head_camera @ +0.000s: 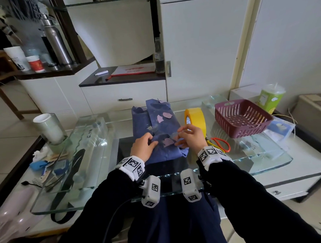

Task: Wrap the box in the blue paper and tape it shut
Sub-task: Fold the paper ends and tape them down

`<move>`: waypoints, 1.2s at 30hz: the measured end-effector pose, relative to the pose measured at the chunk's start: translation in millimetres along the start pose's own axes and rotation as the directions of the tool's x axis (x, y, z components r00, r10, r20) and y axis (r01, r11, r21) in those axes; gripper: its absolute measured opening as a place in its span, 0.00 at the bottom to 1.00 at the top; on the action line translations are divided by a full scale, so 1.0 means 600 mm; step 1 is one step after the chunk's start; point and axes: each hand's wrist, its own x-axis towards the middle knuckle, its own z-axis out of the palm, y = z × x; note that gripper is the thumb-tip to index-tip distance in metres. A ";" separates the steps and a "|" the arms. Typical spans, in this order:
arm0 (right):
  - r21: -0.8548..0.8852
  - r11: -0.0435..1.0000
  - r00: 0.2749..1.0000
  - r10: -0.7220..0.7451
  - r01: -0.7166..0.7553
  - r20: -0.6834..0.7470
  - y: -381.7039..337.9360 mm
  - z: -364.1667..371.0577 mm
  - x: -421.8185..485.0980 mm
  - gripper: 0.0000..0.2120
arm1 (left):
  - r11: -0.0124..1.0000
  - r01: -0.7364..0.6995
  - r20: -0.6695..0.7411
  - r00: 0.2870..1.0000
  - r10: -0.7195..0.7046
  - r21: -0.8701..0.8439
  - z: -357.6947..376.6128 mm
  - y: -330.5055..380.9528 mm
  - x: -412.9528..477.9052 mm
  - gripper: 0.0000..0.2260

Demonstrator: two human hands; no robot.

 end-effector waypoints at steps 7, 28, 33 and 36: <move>0.146 0.982 0.989 0.108 -0.121 0.096 -0.006 0.020 -0.009 0.11 | 0.993 0.103 -0.028 0.994 -0.101 0.063 0.007 -0.004 0.000 0.11; -0.222 0.974 0.996 0.062 -0.047 0.057 0.028 0.018 0.002 0.21 | 0.945 -0.218 0.118 0.960 0.252 -0.243 0.010 0.010 -0.027 0.07; -0.272 0.961 0.996 0.061 -0.043 0.058 0.020 0.019 -0.008 0.21 | 0.973 -0.064 0.108 0.990 0.090 -0.223 0.020 0.018 -0.032 0.05; -0.319 0.948 0.998 0.032 -0.014 0.053 0.020 0.019 -0.006 0.21 | 0.977 -0.006 0.075 0.997 0.022 -0.212 0.024 0.024 -0.029 0.04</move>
